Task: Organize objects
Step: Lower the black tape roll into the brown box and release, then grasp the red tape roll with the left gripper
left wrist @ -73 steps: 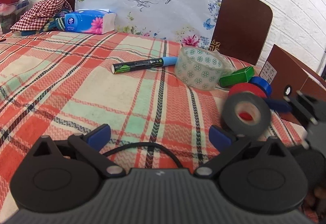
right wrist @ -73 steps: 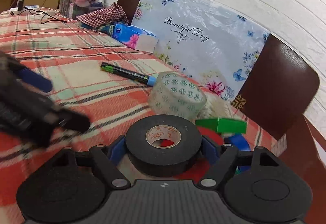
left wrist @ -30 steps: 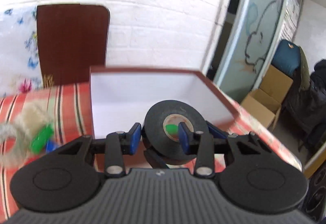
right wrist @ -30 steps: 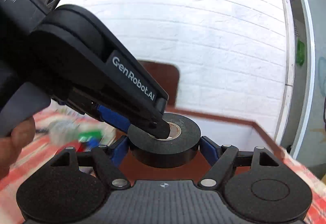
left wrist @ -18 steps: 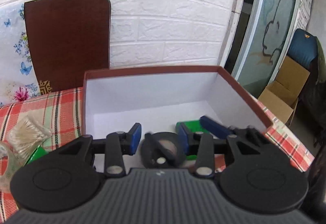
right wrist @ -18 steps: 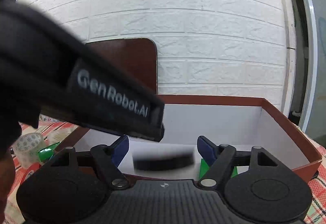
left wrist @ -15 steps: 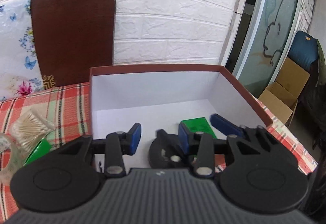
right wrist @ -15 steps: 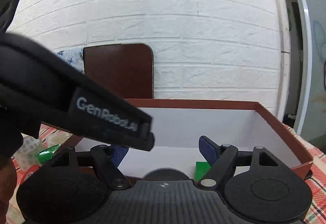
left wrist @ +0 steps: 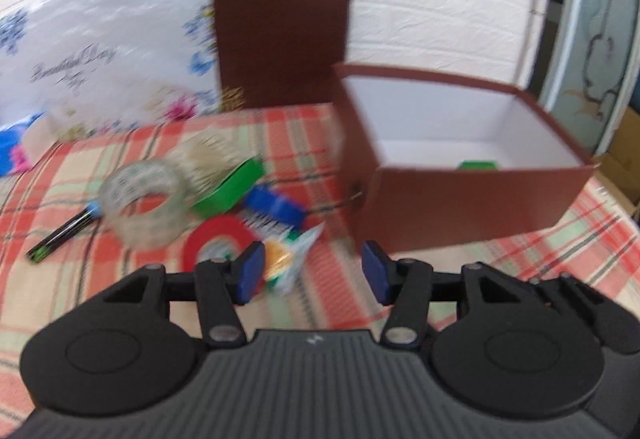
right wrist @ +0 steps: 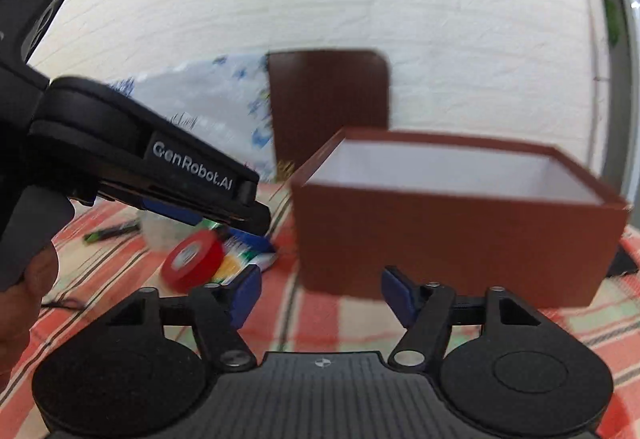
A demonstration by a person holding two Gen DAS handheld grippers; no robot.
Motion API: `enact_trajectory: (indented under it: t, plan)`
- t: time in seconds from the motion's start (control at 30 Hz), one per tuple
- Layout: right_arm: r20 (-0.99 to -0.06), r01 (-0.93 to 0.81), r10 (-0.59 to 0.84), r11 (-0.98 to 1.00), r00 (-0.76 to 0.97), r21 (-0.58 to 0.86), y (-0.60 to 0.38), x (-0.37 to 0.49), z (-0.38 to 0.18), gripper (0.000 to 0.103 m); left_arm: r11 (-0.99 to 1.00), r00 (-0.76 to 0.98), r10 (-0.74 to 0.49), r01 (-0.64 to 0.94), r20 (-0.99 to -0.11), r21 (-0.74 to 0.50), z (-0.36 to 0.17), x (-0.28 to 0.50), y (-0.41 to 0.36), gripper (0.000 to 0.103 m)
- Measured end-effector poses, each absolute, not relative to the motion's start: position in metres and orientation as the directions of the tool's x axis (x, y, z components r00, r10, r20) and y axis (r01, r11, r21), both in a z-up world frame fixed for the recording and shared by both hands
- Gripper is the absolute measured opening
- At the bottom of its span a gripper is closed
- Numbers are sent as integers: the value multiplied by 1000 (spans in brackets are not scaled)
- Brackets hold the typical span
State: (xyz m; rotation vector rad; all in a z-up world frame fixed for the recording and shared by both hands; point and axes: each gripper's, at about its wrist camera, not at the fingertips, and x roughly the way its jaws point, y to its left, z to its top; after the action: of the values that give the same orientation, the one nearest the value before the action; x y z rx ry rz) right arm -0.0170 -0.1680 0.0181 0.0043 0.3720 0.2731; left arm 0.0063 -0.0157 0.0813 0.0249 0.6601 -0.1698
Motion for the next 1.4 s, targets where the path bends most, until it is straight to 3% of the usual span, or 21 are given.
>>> enact_trajectory:
  t: [0.17,0.43,0.5,0.57,0.67,0.87,1.1,1.4]
  plan:
    - [-438,-325,310,945,844,42,-137,-26,14,53,999,755,-35,36,-655,-12,53,5,34,56]
    - [-496,-395,330,918,803,-28,-104,-24,16,51,993,738,78,-115,-670,-11,19,11,100,57]
    - [-503,-410,332,911,798,-47,-97,-29,15,50,990,766,118,-142,-632,13,14,9,114,65]
    - [-511,-413,327,909,795,-61,-89,-26,13,50,985,787,164,-167,-595,50,7,7,124,81]
    - [-520,-404,309,911,796,-76,-79,-10,12,50,985,818,108,-165,-565,-51,3,2,141,82]
    - [-478,-411,289,895,830,-173,-46,28,16,55,987,822,111,-155,-559,-33,-1,4,137,85]
    - [-466,-446,241,801,851,-400,4,43,2,69,987,824,104,-154,-557,-42,-1,4,138,85]
    - [-499,-480,284,816,818,-322,-6,56,11,72,987,823,107,-154,-558,-37,-1,3,138,86]
